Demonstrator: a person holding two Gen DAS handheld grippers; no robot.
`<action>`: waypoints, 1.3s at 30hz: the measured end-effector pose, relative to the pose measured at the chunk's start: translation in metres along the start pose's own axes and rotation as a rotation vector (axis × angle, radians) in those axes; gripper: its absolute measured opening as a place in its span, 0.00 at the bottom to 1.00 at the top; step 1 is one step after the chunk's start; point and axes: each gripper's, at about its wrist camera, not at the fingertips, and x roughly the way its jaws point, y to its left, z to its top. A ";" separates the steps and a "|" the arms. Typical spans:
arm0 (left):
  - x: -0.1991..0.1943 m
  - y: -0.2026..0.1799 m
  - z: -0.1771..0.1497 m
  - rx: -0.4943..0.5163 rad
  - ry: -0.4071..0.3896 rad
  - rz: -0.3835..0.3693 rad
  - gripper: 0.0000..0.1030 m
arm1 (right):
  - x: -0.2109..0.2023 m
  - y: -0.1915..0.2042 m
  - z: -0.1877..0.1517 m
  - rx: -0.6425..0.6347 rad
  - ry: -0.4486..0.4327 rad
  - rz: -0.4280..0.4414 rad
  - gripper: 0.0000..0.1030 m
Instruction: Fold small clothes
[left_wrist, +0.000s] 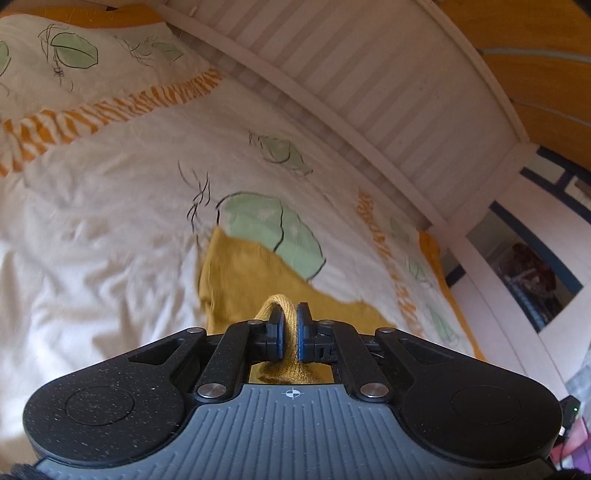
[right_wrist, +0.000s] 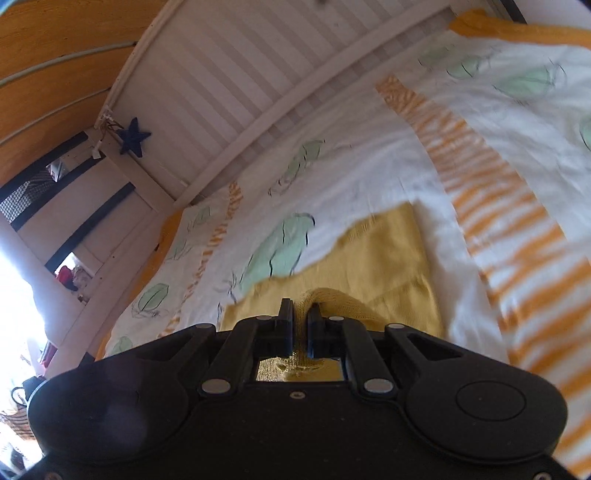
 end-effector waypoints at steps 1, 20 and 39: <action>0.008 0.001 0.007 -0.008 -0.009 0.001 0.06 | 0.008 -0.001 0.008 -0.005 -0.009 -0.002 0.14; 0.170 0.047 0.050 -0.027 0.009 0.239 0.17 | 0.160 -0.064 0.055 0.036 0.046 -0.252 0.21; 0.139 0.003 -0.024 0.403 0.202 0.304 0.60 | 0.152 0.024 0.013 -0.405 0.069 -0.328 0.76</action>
